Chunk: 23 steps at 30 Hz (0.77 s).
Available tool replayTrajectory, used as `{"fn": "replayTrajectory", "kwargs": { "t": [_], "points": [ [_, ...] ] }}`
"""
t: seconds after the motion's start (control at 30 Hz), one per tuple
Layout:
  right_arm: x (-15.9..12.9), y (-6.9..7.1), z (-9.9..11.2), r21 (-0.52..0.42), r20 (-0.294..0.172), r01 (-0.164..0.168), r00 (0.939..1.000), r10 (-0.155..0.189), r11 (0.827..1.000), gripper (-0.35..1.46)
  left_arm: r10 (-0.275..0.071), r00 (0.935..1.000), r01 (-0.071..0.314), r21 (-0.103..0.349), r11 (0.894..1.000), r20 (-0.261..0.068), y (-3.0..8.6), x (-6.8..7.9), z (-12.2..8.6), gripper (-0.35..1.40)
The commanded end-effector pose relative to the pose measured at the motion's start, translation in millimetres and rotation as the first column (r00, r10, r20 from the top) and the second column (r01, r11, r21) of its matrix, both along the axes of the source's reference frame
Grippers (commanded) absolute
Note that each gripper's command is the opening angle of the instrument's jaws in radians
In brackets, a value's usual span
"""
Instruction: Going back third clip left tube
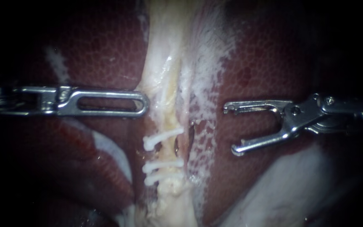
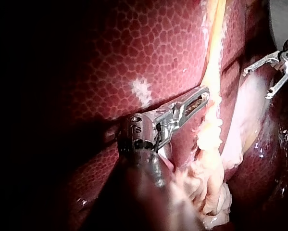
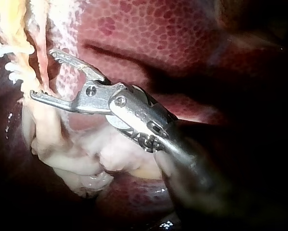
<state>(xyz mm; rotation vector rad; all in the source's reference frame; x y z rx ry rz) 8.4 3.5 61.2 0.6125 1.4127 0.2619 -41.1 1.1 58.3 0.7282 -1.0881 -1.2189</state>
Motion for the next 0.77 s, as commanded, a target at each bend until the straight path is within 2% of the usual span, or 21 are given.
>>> {"fn": "replayTrajectory", "kwargs": {
  "t": [0.03, 0.77],
  "points": [
    [0.1, 0.0, -0.1, 0.000, 0.000, 0.000, 1.0000, 0.000, 1.000, 0.60, 0.003, 1.0000, -0.003, 0.003, 1.000, -0.003, 0.0, -0.2, 0.1, -0.35],
    [0.1, 0.0, -0.2, 0.001, 0.000, -0.001, 1.0000, 0.001, 1.000, 0.60, 0.005, 1.0000, -0.005, 0.003, 1.000, -0.001, 0.0, -0.3, 0.0, -0.35]
  ]
}}
